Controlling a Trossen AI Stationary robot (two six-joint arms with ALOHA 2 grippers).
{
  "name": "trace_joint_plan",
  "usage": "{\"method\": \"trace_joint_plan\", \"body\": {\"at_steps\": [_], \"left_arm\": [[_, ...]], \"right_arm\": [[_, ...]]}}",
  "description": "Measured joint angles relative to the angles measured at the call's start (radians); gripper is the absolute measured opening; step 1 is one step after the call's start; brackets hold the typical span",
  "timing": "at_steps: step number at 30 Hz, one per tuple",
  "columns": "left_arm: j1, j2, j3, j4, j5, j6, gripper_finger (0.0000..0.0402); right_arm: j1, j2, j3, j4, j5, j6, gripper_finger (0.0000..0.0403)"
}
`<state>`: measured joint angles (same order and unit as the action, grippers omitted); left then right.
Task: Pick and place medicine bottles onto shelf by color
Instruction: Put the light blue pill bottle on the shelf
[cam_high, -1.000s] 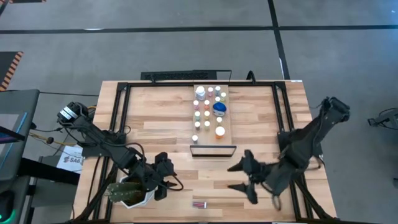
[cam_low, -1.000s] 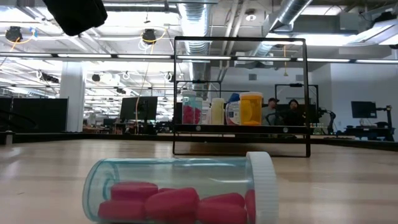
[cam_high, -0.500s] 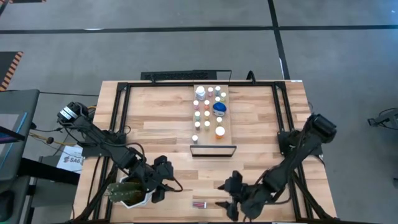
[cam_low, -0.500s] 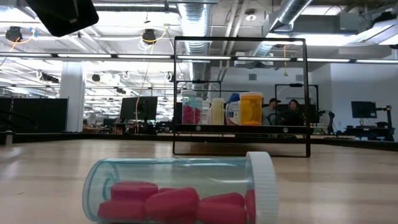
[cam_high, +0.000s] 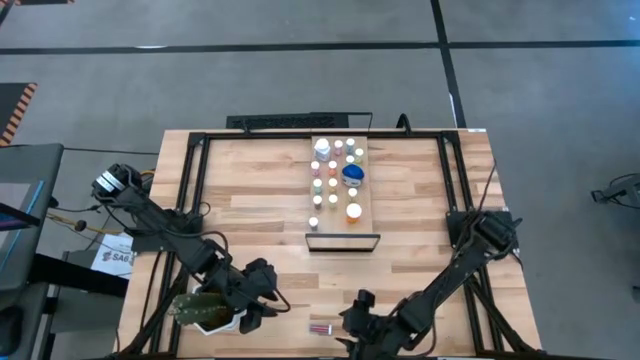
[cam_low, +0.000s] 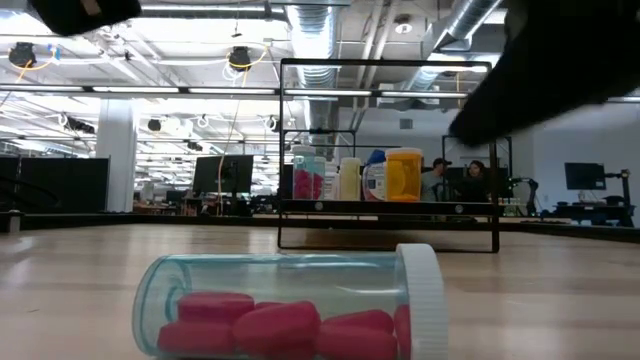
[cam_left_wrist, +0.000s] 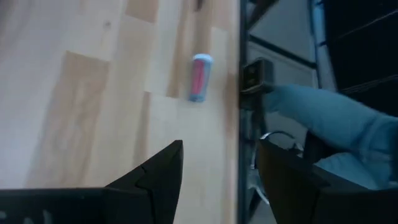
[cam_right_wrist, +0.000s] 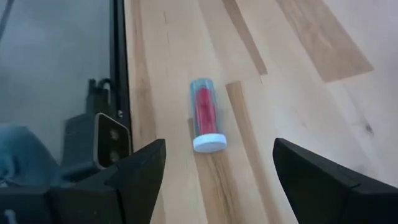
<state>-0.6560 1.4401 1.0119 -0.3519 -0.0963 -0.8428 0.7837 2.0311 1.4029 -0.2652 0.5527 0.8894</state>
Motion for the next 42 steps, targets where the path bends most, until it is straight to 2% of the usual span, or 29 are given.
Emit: {"method": "trace_joint_plan", "body": {"at_steps": [6,14,24,29,42], "left_arm": [[-0.02,-0.018,0.001,0.126,0.008,-0.004,0.0187],[-0.035,-0.053,0.002,0.192,0.005,0.01,0.0187],[-0.034,-0.057,0.001,0.188,0.003,0.011,0.0187],[-0.034,-0.057,0.001,0.184,0.003,0.011,0.0187],[-0.034,-0.057,0.001,0.182,0.003,0.011,0.0187]], "right_arm": [[-0.001,0.076,0.0,0.038,0.02,-0.002,0.0315],[-0.001,0.116,0.0,0.115,0.047,-0.069,0.0315],[-0.02,0.144,-0.001,0.158,0.081,-0.11,0.0314],[-0.028,0.185,0.0,0.216,0.042,-0.112,0.0314],[-0.029,0.198,0.0,0.21,0.025,-0.131,0.0307]]}}
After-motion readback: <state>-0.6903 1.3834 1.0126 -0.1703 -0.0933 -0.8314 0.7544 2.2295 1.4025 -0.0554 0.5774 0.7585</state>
